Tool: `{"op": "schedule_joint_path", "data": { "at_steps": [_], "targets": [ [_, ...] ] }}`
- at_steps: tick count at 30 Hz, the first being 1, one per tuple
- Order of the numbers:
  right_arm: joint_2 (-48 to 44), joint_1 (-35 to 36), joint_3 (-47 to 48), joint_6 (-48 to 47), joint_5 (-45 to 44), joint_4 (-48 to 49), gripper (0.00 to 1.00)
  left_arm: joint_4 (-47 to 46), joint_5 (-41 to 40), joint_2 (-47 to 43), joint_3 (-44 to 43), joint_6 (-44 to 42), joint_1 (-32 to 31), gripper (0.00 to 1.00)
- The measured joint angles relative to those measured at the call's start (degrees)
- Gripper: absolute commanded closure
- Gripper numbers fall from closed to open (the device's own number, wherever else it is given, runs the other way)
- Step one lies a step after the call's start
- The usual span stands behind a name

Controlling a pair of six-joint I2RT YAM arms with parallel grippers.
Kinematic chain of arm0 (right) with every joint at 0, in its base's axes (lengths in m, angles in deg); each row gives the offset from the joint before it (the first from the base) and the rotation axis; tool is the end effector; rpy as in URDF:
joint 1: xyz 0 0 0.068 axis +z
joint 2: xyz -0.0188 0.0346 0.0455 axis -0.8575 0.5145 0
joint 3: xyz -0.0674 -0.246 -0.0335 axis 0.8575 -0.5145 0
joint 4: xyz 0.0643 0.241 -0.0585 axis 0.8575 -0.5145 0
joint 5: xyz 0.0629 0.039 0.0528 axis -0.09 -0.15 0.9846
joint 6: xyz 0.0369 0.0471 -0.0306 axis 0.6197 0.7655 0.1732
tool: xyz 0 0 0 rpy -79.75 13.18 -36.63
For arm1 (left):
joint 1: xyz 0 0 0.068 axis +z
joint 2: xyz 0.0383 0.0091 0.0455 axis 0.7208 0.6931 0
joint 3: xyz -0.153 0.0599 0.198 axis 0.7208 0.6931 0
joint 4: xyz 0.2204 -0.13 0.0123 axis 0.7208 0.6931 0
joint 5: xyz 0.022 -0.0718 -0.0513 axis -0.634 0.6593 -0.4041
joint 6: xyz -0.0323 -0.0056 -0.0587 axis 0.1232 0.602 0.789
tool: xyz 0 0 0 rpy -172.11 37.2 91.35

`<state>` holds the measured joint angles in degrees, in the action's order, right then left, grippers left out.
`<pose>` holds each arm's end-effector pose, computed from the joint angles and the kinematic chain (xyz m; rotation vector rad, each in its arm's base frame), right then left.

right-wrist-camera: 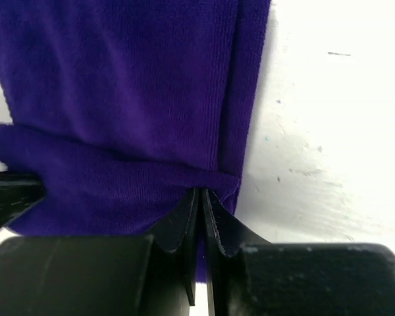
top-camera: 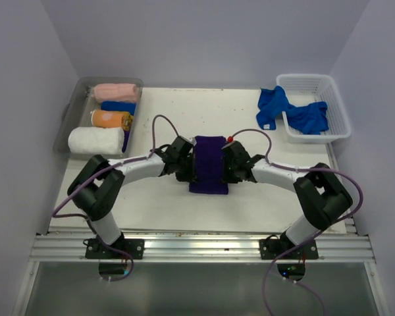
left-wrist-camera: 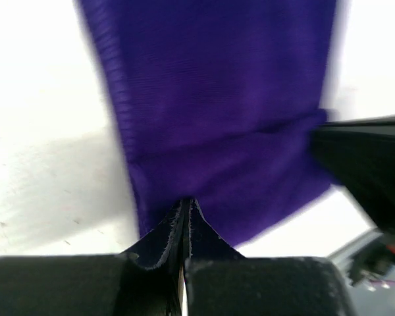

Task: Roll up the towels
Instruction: Roll the towel

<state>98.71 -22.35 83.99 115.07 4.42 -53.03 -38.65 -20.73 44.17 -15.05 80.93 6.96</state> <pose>0.2499 0.1822 0.1361 0.0317 2.6273 0.3928 0.2595 -0.2230 0.1443 -0.0057 2.7219 -0.7064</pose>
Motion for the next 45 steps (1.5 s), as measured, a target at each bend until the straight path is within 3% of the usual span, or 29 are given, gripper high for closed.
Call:
{"op": "schedule_joint_path", "data": {
  "at_steps": [8,17,22,30,37,45],
  "targets": [
    [-0.7,1.6,-3.4,2.4,-1.1,6.0,0.92,-2.4,1.8,3.4,1.2,0.0,1.4,1.00],
    [-7.1,14.7,-8.9,12.5,-5.0,5.9,0.91,3.7,-3.1,0.9,0.2,-3.1,5.2,1.00],
    [-11.8,16.6,-8.7,13.6,-7.3,-1.1,0.80,9.8,-8.2,-0.4,-4.2,-6.4,8.0,0.89],
    [-10.9,19.5,2.8,2.1,-11.8,-8.6,0.65,14.9,-9.9,-6.0,-8.2,-9.2,8.4,0.87],
    [-1.9,27.0,11.7,-13.9,-15.1,-10.2,0.50,16.3,-9.4,-11.1,-5.1,-8.9,12.0,0.87],
    [7.5,32.2,14.8,-21.1,-17.8,-10.4,0.48,17.7,-7.3,-11.7,-1.0,-8.7,18.3,0.82]
  ]
}}
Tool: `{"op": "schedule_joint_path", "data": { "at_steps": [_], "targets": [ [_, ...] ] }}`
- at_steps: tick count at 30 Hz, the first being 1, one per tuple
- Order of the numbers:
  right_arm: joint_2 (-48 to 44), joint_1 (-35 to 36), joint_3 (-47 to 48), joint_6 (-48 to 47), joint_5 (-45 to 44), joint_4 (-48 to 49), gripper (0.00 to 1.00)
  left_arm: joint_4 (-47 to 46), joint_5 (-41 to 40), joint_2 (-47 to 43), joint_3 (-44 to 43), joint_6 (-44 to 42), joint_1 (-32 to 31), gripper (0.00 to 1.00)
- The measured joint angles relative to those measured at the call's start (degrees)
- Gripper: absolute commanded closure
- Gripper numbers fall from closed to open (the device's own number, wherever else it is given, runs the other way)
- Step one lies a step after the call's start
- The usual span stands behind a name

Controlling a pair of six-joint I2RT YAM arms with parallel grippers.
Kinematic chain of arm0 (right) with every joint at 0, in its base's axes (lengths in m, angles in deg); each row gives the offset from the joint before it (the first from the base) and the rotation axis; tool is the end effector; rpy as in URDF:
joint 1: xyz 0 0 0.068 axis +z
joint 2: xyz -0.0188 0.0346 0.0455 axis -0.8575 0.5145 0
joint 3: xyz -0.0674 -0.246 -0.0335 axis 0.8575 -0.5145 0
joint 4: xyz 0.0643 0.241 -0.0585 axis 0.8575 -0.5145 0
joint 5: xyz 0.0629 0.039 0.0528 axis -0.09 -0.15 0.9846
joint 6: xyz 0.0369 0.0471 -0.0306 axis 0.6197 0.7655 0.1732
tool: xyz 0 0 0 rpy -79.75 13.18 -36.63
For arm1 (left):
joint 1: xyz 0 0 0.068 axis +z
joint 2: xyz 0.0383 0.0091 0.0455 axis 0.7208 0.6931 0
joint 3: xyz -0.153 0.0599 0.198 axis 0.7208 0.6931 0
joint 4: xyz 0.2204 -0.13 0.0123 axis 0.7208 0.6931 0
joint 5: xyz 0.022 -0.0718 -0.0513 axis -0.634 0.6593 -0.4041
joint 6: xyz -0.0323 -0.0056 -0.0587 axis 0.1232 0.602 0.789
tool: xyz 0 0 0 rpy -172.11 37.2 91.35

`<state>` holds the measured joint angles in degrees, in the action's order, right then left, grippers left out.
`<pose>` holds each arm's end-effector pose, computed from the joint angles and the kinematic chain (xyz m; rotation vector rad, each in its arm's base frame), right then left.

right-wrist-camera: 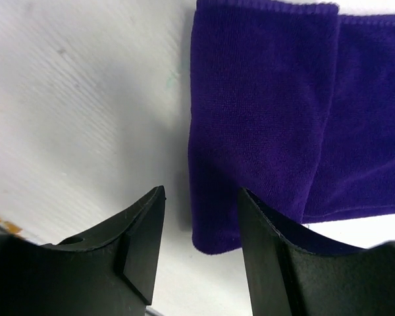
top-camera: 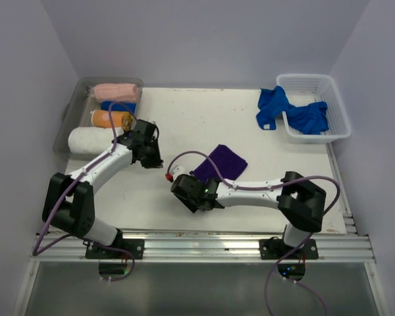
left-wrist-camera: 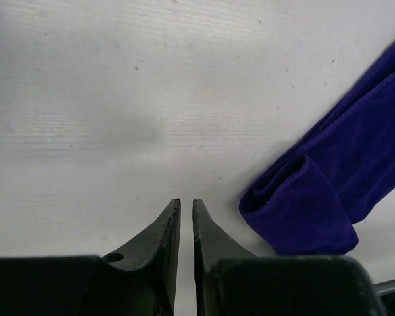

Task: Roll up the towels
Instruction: Roll the towel

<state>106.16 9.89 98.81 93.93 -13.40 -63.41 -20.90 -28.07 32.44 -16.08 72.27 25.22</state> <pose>0.1429 0.3169 0.1619 -1.0131 2.3092 0.0945 0.2803 -0.1094 0.1908 -0.2856 2.6818 -0.3611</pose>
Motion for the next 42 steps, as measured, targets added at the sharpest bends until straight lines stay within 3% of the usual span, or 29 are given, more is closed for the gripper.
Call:
{"op": "schedule_joint_path", "data": {
  "at_steps": [5,9,12,18,28,32,42],
  "targets": [
    [3.6,0.0,-0.7,-0.7,-1.7,1.4,0.57,-0.7,2.7,-0.4,1.9,1.0,-0.1,0.76],
    [4.3,0.0,-2.3,-1.0,-3.4,3.7,0.82,-3.0,6.6,-1.2,5.3,2.7,-0.1,0.61],
    [3.2,-0.4,-3.6,-1.4,-3.3,5.4,0.89,-4.9,9.3,-2.1,8.5,4.0,-0.4,0.44],
    [-1.7,-2.6,-8.4,-2.7,2.5,10.5,0.92,-9.4,13.1,-2.8,11.8,7.0,-4.3,0.25],
    [-4.9,-3.8,-10.9,-3.0,10.4,14.4,0.93,-21.4,19.3,-0.1,16.3,12.7,-7.5,0.23],
    [-5.2,-4.1,-11.2,-2.9,11.1,14.5,0.93,-24.1,20.0,2.8,16.5,14.0,-8.9,0.29],
    [-6.4,-4.6,-11.7,-2.6,11.9,14.4,0.92,-25.6,19.4,5.0,16.5,15.7,-9.7,0.85]
  ]
}}
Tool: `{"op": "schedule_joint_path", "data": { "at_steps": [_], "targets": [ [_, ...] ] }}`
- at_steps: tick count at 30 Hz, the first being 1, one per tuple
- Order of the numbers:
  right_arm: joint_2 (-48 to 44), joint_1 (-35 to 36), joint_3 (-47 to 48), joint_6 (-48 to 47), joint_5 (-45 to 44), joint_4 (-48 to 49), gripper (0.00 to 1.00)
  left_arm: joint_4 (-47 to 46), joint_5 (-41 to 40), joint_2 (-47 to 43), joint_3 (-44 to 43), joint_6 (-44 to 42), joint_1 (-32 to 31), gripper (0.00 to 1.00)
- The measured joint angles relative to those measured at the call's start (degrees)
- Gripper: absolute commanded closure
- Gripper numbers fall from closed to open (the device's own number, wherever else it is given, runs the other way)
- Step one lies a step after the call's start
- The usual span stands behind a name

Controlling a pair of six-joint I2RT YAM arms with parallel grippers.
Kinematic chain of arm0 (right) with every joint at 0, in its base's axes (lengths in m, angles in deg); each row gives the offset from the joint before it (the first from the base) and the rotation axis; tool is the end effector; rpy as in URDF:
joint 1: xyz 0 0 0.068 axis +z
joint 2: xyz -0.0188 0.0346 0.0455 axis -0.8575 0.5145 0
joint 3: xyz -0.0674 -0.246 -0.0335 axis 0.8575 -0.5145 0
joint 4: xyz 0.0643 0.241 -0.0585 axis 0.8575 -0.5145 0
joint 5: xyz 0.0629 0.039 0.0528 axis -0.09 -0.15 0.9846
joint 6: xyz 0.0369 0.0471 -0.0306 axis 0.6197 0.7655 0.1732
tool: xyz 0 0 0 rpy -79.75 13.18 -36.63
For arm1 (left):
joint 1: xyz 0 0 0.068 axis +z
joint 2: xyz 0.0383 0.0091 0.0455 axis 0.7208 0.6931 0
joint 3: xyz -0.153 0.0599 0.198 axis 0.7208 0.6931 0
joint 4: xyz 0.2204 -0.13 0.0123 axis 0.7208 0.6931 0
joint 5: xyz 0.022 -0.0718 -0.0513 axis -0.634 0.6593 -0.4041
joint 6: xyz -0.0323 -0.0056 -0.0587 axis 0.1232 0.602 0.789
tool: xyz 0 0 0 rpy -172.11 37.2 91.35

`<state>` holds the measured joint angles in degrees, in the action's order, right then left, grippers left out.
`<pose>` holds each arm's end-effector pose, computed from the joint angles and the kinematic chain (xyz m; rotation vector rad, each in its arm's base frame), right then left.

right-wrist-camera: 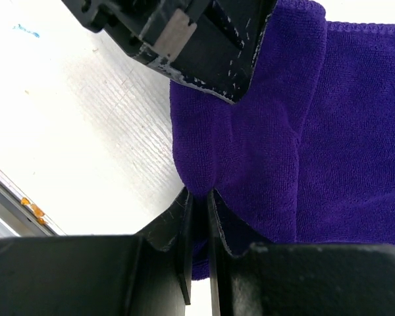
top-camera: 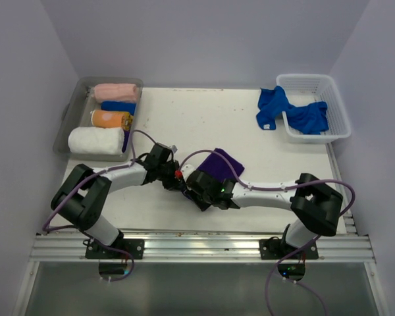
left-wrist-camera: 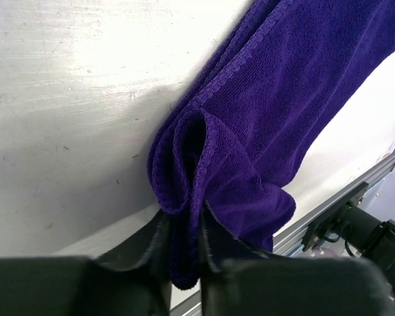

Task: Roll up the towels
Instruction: Roll the towel

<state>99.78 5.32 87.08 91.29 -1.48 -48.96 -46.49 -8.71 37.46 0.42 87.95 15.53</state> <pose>0.1500 0.2924 0.1520 -1.0107 2.2806 0.3849 0.2400 -0.1649 0.1153 -0.3014 2.7852 -0.9333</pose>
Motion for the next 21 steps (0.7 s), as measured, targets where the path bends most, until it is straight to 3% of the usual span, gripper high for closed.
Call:
{"op": "schedule_joint_path", "data": {
  "at_steps": [3,4,5,8,15,21],
  "targets": [
    [0.0,0.0,0.0,0.1,0.0,0.0,0.86,0.3,-0.2,0.0,-0.1,0.2,-0.2,1.00],
    [0.0,0.0,0.0,0.1,0.0,0.0,0.80,0.5,-0.3,0.0,-0.3,0.3,-0.2,1.00],
    [0.0,0.0,0.0,0.2,-0.1,-0.1,0.65,0.8,-0.3,0.1,-0.5,0.2,-0.2,1.00],
    [-0.5,0.0,0.0,0.6,-0.7,-0.7,0.46,2.3,-0.6,0.7,-1.5,0.3,-0.2,1.00],
    [-3.7,1.9,0.0,-0.6,-7.8,-1.8,0.40,4.8,-0.7,1.5,-2.5,1.5,-0.2,1.00],
    [-1.1,6.8,3.1,-4.0,-14.1,-1.9,0.40,6.6,-0.7,1.9,-3.4,2.3,-0.2,1.00]
  ]
}}
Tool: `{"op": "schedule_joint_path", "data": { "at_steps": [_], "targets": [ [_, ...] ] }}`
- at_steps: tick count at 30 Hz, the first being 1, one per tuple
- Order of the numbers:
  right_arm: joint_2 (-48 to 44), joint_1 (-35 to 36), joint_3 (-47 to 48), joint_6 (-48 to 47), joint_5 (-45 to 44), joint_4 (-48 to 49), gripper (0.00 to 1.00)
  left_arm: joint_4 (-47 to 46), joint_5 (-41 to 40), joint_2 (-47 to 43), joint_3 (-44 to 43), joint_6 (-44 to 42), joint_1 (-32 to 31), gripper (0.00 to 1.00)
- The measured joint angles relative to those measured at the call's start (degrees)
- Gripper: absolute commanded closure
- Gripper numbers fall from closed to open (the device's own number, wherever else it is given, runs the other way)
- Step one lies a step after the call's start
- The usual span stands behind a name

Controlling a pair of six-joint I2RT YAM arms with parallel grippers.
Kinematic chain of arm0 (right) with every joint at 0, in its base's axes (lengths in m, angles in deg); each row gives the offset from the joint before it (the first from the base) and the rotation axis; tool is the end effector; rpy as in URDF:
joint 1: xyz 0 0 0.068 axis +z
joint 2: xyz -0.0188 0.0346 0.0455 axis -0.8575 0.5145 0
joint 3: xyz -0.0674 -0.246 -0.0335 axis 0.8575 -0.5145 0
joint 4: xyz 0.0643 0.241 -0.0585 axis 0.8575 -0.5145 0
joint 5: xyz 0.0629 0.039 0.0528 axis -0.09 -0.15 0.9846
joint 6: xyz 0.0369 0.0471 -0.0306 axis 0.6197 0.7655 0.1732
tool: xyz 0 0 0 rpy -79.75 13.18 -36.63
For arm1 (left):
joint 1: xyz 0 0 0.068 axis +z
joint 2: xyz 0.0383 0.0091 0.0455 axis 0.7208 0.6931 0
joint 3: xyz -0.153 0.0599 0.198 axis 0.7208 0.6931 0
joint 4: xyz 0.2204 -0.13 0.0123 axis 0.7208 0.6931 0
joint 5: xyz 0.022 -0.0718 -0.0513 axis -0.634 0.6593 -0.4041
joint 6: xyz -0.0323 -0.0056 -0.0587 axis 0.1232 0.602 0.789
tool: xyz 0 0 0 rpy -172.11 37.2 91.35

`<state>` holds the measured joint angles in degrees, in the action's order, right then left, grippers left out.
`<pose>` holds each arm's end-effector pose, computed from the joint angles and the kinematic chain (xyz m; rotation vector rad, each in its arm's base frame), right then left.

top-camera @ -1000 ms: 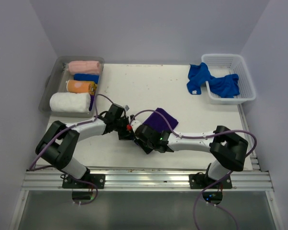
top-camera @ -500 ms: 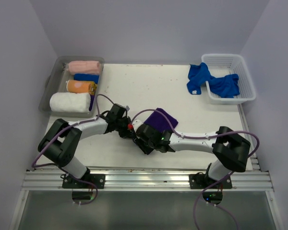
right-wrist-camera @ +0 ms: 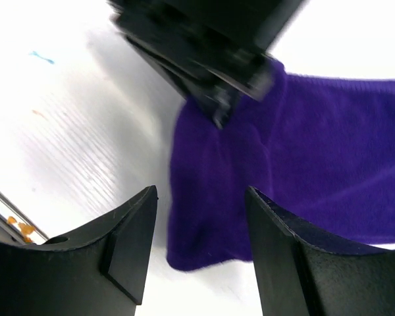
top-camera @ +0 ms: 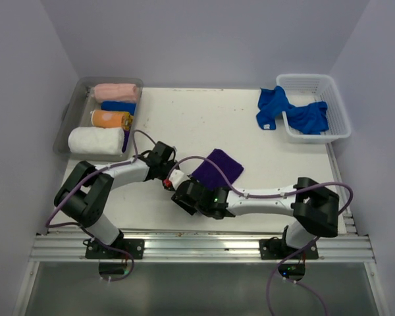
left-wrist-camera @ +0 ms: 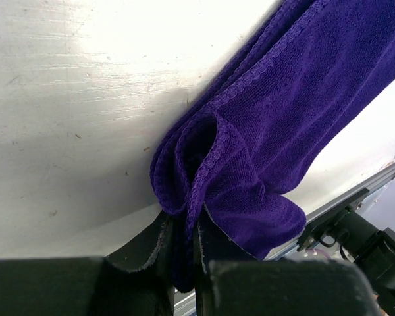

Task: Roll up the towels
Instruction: Roll the towel

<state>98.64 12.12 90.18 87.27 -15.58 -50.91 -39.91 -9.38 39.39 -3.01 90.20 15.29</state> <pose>0.1276 0.3079 0.1748 -1.0489 2.1001 0.1888 0.2418 -0.1668 0.1148 -0.3926 2.8712 -0.8682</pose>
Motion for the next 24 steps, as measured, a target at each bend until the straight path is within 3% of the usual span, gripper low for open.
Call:
{"op": "schedule_joint_path", "data": {
  "at_steps": [9,24],
  "targets": [
    [8.1,4.0,2.5,-3.2,-5.5,0.7,0.41,1.1,0.0,0.0,-0.1,0.0,0.0,1.00],
    [5.6,3.9,-3.7,-0.3,-6.5,2.3,0.41,2.7,-0.2,0.0,-0.7,-0.1,0.1,1.00]
  ]
}}
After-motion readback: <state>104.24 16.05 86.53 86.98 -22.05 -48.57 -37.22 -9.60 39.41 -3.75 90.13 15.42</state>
